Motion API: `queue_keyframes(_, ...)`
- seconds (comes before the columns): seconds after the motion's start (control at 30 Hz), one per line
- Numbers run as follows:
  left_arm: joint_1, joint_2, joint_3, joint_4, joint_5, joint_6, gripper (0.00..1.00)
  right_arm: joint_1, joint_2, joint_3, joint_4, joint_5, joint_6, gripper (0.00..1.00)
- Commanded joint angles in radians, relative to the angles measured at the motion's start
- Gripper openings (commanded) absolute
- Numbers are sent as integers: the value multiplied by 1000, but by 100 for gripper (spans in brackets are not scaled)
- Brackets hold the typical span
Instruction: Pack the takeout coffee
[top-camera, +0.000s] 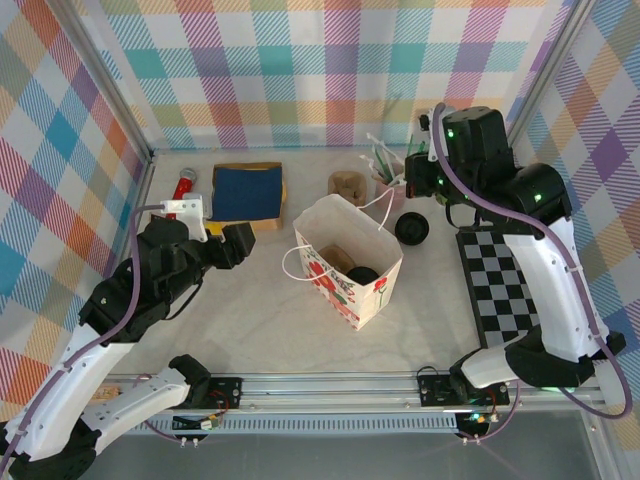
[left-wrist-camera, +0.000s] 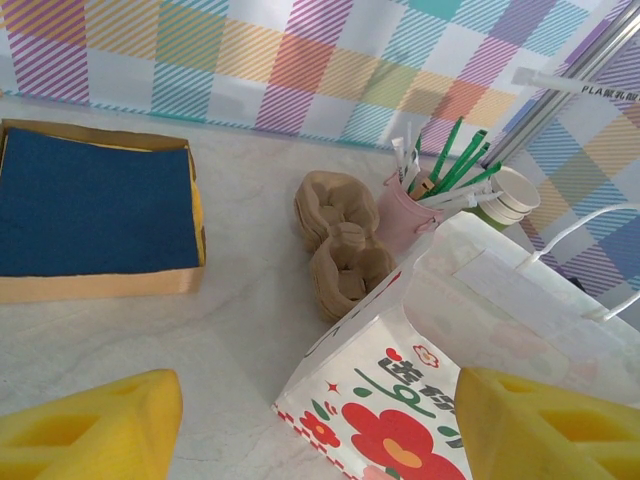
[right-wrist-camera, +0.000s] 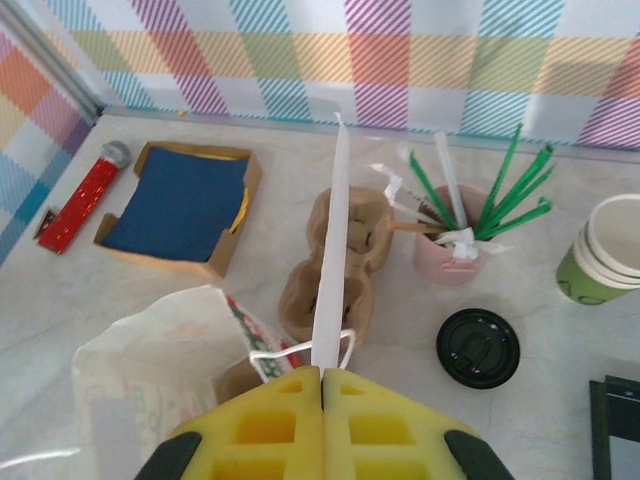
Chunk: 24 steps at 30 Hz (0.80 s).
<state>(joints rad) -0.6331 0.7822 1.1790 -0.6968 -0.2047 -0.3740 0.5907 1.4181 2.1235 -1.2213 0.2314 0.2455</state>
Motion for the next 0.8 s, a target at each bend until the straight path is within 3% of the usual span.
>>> queue_keyframes(0.0, 7, 3, 6, 2, -28, 13, 72, 10, 13, 38, -49, -93, -19, 0)
queue_keyframes(0.77, 7, 37, 11, 10, -35, 7, 72, 90, 35, 93, -197, -259, -55, 0)
